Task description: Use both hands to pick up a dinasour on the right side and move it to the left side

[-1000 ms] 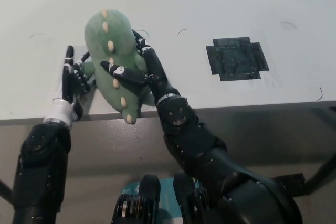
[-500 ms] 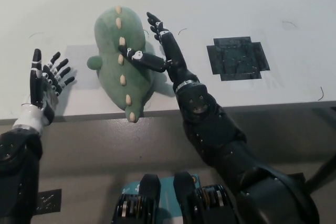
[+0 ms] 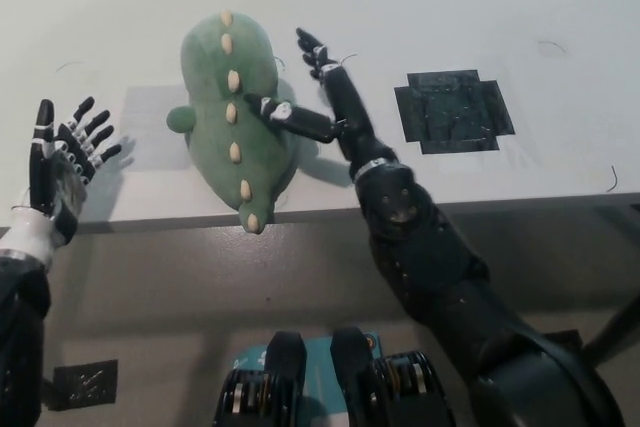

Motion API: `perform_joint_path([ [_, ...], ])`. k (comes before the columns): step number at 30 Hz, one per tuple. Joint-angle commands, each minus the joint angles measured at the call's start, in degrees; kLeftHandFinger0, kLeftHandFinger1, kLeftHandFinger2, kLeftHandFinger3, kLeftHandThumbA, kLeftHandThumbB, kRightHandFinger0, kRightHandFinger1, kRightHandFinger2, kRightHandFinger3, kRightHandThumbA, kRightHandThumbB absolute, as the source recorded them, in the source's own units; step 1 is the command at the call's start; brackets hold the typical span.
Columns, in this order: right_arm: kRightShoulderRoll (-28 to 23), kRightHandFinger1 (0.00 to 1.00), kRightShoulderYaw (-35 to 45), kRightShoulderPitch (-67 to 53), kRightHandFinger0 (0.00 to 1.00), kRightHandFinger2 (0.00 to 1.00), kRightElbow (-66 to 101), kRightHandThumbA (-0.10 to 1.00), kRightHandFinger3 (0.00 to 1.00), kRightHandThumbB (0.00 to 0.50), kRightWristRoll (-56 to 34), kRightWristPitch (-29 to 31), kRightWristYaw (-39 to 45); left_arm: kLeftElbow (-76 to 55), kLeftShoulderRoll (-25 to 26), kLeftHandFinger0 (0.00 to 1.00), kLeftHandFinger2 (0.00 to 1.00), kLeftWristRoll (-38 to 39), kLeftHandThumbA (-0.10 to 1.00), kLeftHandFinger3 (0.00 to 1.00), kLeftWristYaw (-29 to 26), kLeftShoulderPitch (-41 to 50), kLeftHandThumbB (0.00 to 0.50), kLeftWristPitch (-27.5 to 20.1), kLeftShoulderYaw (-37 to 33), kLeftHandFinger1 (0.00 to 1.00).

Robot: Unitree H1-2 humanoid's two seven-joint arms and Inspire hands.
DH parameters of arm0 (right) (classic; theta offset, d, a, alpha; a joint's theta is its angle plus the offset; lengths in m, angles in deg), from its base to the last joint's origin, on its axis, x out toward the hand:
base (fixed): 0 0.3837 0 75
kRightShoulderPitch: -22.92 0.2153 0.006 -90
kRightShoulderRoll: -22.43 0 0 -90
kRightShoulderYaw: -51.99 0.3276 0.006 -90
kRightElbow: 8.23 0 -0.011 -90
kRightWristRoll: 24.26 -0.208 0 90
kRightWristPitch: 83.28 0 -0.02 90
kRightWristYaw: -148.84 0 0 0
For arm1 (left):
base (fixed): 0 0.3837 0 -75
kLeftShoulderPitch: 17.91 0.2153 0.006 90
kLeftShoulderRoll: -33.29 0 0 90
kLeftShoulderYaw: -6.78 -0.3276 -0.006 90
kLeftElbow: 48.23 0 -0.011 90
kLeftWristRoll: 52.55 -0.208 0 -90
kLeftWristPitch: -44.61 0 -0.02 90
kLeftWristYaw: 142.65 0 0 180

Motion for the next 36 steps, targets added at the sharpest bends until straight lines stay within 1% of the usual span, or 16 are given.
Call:
perform_joint_path([
  [1,-2.7,1.0,0.4,-2.8,1.0,1.0,9.0,1.0,1.0,0.238,0.3,1.5,2.4,-4.4,1.7,1.0,1.0,1.0,1.0,1.0,0.0,1.2,0.389,-2.5,1.6,1.0],
  [2,-3.9,1.0,0.5,-6.2,1.0,1.0,14.4,1.0,1.0,0.248,0.1,-0.3,3.3,-6.1,1.3,1.0,1.0,0.9,1.0,1.0,-0.4,3.1,0.367,-2.3,1.9,1.0],
  [4,-4.4,1.0,0.6,-8.0,1.0,1.0,17.3,1.0,1.0,0.259,-0.3,-1.5,3.9,-7.0,0.9,1.0,1.0,0.9,1.0,1.0,-0.8,3.9,0.381,-2.2,2.0,1.0],
  [6,-6.4,1.0,1.0,-11.3,1.0,1.0,22.0,1.0,1.0,0.262,-1.5,-2.0,5.8,-8.4,0.1,1.0,1.0,1.4,1.0,1.0,-0.7,5.4,0.361,-2.3,2.1,1.0],
  [8,-7.4,1.0,0.9,-13.0,1.0,1.0,24.6,1.0,1.0,0.249,-1.9,-2.3,6.7,-9.4,-0.3,1.0,1.0,1.4,1.0,1.0,-0.9,6.5,0.367,-2.2,2.1,1.0],
  [10,-8.1,1.0,2.4,-16.2,1.0,1.0,29.1,1.0,1.0,0.209,-6.0,-3.0,9.0,-10.8,-1.2,1.0,1.0,1.7,1.0,1.0,-1.0,8.4,0.36,-2.7,2.2,1.0],
  [12,-8.5,1.0,3.0,-17.6,1.0,1.0,31.6,1.0,1.0,0.201,-7.7,-4.3,10.2,-11.5,-2.2,1.0,1.0,1.7,1.0,1.0,-1.4,9.3,0.353,-3.0,2.2,1.0],
  [15,-9.1,1.0,4.9,-21.6,1.0,1.0,37.1,1.0,1.0,0.221,-12.5,-6.9,12.7,-13.5,-4.2,1.0,1.0,1.9,1.0,1.0,-1.9,11.6,0.37,-3.2,2.4,1.0],
  [17,-10.0,1.0,5.6,-23.5,1.0,1.0,39.5,1.0,1.0,0.242,-13.2,-7.4,13.4,-14.3,-5.3,1.0,1.0,1.5,1.0,1.0,-1.9,12.7,0.339,-4.5,2.5,1.0],
  [20,-11.6,1.0,6.2,-25.0,1.0,1.0,41.1,1.0,1.0,0.24,-12.7,-7.2,13.9,-15.0,-6.3,1.0,1.0,1.1,1.0,1.0,-2.1,13.2,0.345,-4.7,2.5,1.0],
  [22,-14.4,1.0,6.8,-28.4,1.0,1.0,42.5,1.0,1.0,0.196,-12.4,-4.6,15.2,-16.3,-7.0,1.0,1.0,1.6,1.0,1.0,-1.9,14.1,0.347,-5.0,2.6,1.0],
  [26,-17.1,1.0,7.6,-31.5,1.0,1.0,42.3,1.0,1.0,0.161,-12.1,-0.5,16.1,-16.6,-7.7,1.0,1.0,2.0,1.0,1.0,-1.4,15.3,0.375,-5.4,2.4,1.0],
  [29,-19.0,1.0,8.3,-34.5,1.0,1.0,42.7,1.0,1.0,0.174,-12.4,0.7,16.7,-17.4,-8.9,1.0,1.0,1.9,1.0,1.0,-0.8,17.3,0.38,-6.7,1.7,1.0],
  [32,-19.8,1.0,8.3,-36.0,1.0,1.0,44.1,1.0,1.0,0.186,-12.3,0.4,17.3,-17.9,-10.0,1.0,1.0,1.2,1.0,1.0,-1.0,19.1,0.365,-7.4,0.9,1.0],
  [34,-20.5,1.0,8.2,-37.0,1.0,1.0,44.8,1.0,1.0,0.244,-11.9,0.0,17.6,-17.9,-10.5,1.0,1.0,0.9,1.0,1.0,-0.6,19.9,0.361,-8.2,0.4,1.0],
  [36,-21.3,1.0,8.5,-38.2,1.0,1.0,45.1,1.0,1.0,0.268,-12.6,0.6,18.5,-17.9,-11.5,1.0,1.0,-0.5,1.0,1.0,-1.0,20.7,0.355,-9.4,-0.7,1.0],
])
